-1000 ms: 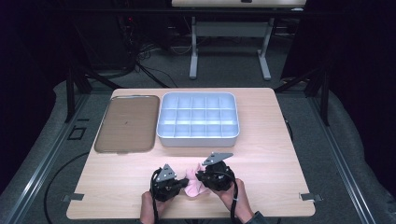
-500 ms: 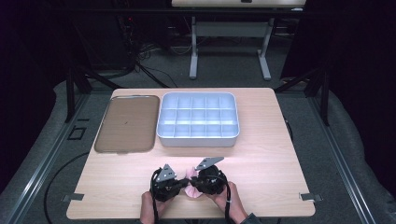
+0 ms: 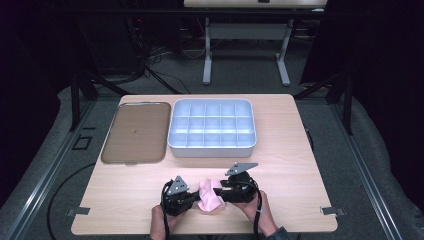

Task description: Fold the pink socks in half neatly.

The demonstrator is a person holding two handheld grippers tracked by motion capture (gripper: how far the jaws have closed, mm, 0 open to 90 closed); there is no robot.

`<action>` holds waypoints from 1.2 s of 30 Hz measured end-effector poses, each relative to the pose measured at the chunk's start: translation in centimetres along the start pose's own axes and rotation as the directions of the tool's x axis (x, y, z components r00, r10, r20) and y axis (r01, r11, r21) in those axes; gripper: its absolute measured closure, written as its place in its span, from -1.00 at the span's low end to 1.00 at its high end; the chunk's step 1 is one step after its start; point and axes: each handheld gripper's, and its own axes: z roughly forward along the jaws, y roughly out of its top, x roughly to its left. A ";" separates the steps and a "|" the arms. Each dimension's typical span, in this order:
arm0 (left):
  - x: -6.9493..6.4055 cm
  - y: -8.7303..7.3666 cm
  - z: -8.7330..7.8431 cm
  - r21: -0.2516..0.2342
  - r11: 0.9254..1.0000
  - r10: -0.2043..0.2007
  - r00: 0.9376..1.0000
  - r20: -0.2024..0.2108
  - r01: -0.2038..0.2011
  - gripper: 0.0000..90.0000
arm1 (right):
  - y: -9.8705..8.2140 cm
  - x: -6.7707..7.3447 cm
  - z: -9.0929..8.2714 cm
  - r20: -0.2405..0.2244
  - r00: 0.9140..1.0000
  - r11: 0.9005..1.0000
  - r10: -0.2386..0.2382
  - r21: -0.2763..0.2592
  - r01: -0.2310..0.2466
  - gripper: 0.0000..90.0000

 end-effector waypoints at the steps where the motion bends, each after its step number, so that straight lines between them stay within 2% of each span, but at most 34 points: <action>1: 0.0 0.0 0.0 0.000 1.000 0.002 1.000 0.000 -0.002 0.99 | 0.0 0.2 0.4 0.010 1.000 1.000 -0.007 0.017 0.006 0.28; 3: 0.0 0.0 0.0 0.000 1.000 -0.001 1.000 0.001 0.001 0.99 | -0.1 0.4 1.3 0.041 0.999 0.999 -0.030 0.046 0.028 0.32; 8: 0.0 0.0 0.0 0.001 1.000 -0.003 1.000 0.002 0.003 0.99 | -0.1 0.9 2.4 0.044 0.996 0.995 -0.076 0.065 0.073 0.40; 11: 0.0 0.0 0.0 0.002 1.000 -0.001 1.000 0.002 0.001 0.99 | -0.1 1.3 3.0 0.025 0.993 0.991 -0.111 0.076 0.109 0.41; 13: 0.0 0.0 0.0 0.002 1.000 0.000 1.000 0.001 0.000 0.99 | -0.2 1.3 3.5 0.022 0.992 0.988 -0.127 0.088 0.124 0.54; 14: 0.0 0.0 0.0 0.000 1.000 0.000 1.000 0.002 0.000 0.99 | -0.3 1.4 3.8 0.023 0.992 0.989 -0.124 0.085 0.122 0.69; 16: 0.1 0.0 0.0 -0.003 1.000 -0.002 1.000 0.006 0.002 0.98 | -0.3 1.4 3.9 0.022 0.993 0.990 -0.119 0.082 0.117 0.74; 17: 0.2 0.0 -0.2 -0.010 1.000 -0.011 1.000 0.029 0.011 0.84 | -0.3 1.2 3.9 0.018 0.994 0.991 -0.112 0.082 0.110 0.86; 20: 0.2 -0.1 -0.9 -0.021 0.999 -0.032 0.999 0.027 0.033 0.79 | -0.3 1.1 4.0 0.012 0.994 0.991 -0.108 0.078 0.107 0.91; 22: 0.2 -0.3 -1.3 -0.023 0.999 -0.037 0.999 0.024 0.037 0.83 | -0.3 1.1 4.0 0.017 0.993 0.991 -0.113 0.079 0.111 0.94; 24: 0.2 -0.5 -1.0 0.005 0.999 -0.032 0.999 0.029 0.031 0.89 | -0.3 1.2 4.0 0.017 0.994 0.991 -0.109 0.073 0.108 0.95; 28: 0.3 -0.6 -0.9 0.005 0.999 -0.040 0.999 0.033 0.040 0.95 | -0.4 1.3 3.9 0.021 0.994 0.992 -0.112 0.068 0.110 0.96; 30: 0.3 -0.6 -0.9 0.002 0.999 -0.040 0.999 0.029 0.040 0.98 | -0.5 1.5 3.6 0.029 0.992 0.991 -0.122 0.060 0.120 0.97; 32: 0.3 -0.6 -0.8 0.003 1.000 -0.021 1.000 0.020 0.021 0.98 | -0.5 1.8 3.0 0.027 0.991 0.991 -0.132 0.040 0.130 0.98; 33: 0.3 -0.6 -0.8 0.003 1.000 -0.021 1.000 0.020 0.021 0.98 | -0.5 1.8 3.0 0.027 0.991 0.991 -0.132 0.040 0.130 0.98; 34: 0.3 -0.6 -0.8 0.001 0.999 -0.034 0.999 0.028 0.034 0.98 | -0.4 1.9 2.7 0.016 0.991 0.991 -0.131 0.005 0.131 0.98; 36: 0.4 -0.6 -0.8 0.003 0.999 -0.038 0.999 0.031 0.037 0.98 | -0.3 1.9 2.5 0.010 0.989 0.989 -0.146 0.005 0.146 0.98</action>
